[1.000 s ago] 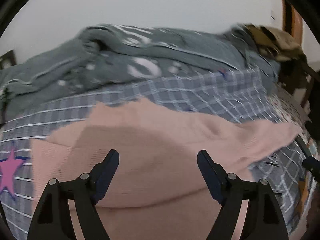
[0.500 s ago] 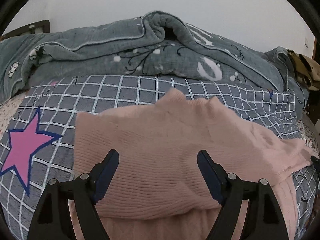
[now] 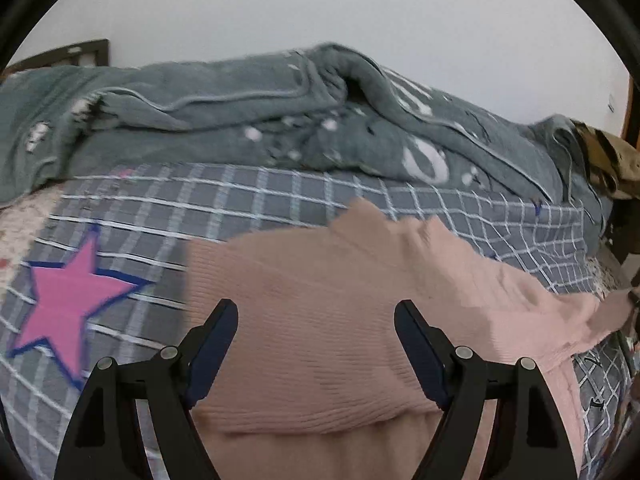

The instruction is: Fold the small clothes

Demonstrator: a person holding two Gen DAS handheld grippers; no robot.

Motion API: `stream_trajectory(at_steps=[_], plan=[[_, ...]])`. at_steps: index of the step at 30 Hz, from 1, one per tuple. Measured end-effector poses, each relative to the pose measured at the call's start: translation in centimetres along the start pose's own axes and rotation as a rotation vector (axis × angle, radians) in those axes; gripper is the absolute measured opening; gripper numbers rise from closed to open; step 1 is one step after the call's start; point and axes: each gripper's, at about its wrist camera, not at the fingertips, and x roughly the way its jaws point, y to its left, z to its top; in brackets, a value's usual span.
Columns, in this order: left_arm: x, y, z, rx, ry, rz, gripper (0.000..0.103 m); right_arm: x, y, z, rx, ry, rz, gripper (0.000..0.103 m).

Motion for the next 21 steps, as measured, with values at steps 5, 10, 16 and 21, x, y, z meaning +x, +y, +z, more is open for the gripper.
stream_trajectory(at_steps=[5, 10, 16, 21], plan=[[-3.7, 4.5, 0.5, -0.038, -0.041, 0.093, 0.079, -5.0, 6.6, 3.9, -0.105, -0.122, 0.057, 0.005], [-7.3, 9.5, 0.1, -0.103, -0.041, 0.146, 0.079, -11.1, 19.2, 5.2, -0.271, -0.237, 0.229, 0.005], [-9.2, 13.7, -1.2, -0.141, -0.019, 0.197, 0.079, -13.8, 36.2, -1.0, -0.475, -0.130, 0.545, 0.006], [-8.0, 14.6, -2.5, -0.154, 0.030, 0.157, 0.079, -11.4, 42.0, -8.3, -0.584, 0.087, 0.619, 0.043]])
